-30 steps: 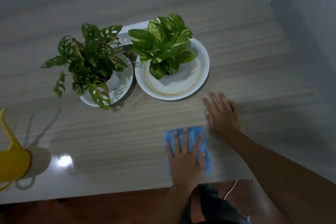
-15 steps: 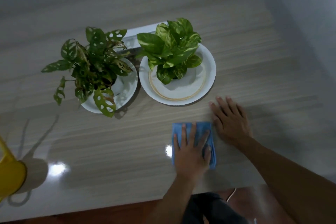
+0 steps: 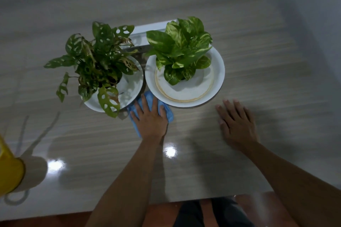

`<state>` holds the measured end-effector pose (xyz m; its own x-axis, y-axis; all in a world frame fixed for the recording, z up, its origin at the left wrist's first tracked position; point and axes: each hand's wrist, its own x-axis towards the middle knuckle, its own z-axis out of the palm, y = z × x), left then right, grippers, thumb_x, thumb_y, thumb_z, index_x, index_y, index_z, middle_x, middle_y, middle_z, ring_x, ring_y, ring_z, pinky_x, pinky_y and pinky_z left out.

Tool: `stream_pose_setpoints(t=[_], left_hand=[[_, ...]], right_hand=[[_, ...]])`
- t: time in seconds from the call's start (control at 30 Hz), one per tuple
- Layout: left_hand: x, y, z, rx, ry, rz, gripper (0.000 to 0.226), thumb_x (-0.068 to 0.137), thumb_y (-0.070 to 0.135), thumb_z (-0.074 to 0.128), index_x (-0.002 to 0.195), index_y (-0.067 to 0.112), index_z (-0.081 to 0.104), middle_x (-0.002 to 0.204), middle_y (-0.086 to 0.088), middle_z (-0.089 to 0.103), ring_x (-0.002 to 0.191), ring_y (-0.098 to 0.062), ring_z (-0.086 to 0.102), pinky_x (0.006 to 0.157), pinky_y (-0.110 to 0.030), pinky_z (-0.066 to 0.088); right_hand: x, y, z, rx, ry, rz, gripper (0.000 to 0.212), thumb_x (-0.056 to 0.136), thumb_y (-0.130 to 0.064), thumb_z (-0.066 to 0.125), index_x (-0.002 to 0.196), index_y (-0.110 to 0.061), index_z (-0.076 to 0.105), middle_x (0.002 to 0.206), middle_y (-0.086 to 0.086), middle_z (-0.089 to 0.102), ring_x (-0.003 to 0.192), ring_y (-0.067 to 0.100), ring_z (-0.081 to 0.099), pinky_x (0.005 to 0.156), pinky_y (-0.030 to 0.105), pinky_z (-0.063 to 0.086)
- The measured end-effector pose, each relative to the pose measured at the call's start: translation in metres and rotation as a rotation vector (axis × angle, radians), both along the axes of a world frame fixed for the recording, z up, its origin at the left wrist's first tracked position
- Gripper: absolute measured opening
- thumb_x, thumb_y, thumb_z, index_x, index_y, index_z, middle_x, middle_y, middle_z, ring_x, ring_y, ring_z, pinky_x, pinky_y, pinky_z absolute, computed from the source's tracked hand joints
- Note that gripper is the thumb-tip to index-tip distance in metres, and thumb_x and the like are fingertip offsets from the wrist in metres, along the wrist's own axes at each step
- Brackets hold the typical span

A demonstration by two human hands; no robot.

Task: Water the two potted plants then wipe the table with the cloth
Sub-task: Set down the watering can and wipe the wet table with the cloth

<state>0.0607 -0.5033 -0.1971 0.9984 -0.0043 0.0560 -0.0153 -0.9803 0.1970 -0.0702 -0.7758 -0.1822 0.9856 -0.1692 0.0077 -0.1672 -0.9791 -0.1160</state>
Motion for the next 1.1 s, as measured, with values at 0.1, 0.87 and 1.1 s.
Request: stream_pose_setpoints(t=[0.1,0.87,1.1], left_hand=[[-0.038,0.007,0.005,0.048,-0.041,-0.020,0.053,0.106,0.045,0.035,0.157,0.031,0.036,0.162,-0.014,0.036,0.149,-0.042,0.029,0.114,-0.065,0.023],[-0.224,-0.203,0.017,-0.069,0.103,-0.508,0.057,0.097,0.050,0.048,0.153,0.043,0.038,0.168,-0.004,0.024,0.155,-0.035,0.016,0.117,-0.064,0.021],[-0.128,-0.122,0.014,0.103,0.063,-0.091,0.058,0.103,0.047,0.034,0.159,0.036,0.024,0.167,-0.010,0.026,0.154,-0.037,0.019,0.117,-0.064,0.021]], right_hand=[[0.001,-0.002,-0.002,0.005,0.032,-0.010,0.056,0.096,-0.042,0.033,0.151,-0.032,0.029,0.160,-0.001,0.024,0.148,0.028,0.017,0.115,0.048,0.019],[0.047,-0.143,-0.013,0.020,-0.095,0.104,0.048,0.097,-0.044,0.038,0.142,-0.032,0.046,0.154,-0.001,0.038,0.141,0.030,0.034,0.109,0.049,0.027],[0.048,-0.138,-0.012,0.070,-0.085,0.074,0.048,0.097,-0.045,0.038,0.144,-0.037,0.042,0.156,-0.006,0.034,0.144,0.026,0.028,0.112,0.047,0.022]])
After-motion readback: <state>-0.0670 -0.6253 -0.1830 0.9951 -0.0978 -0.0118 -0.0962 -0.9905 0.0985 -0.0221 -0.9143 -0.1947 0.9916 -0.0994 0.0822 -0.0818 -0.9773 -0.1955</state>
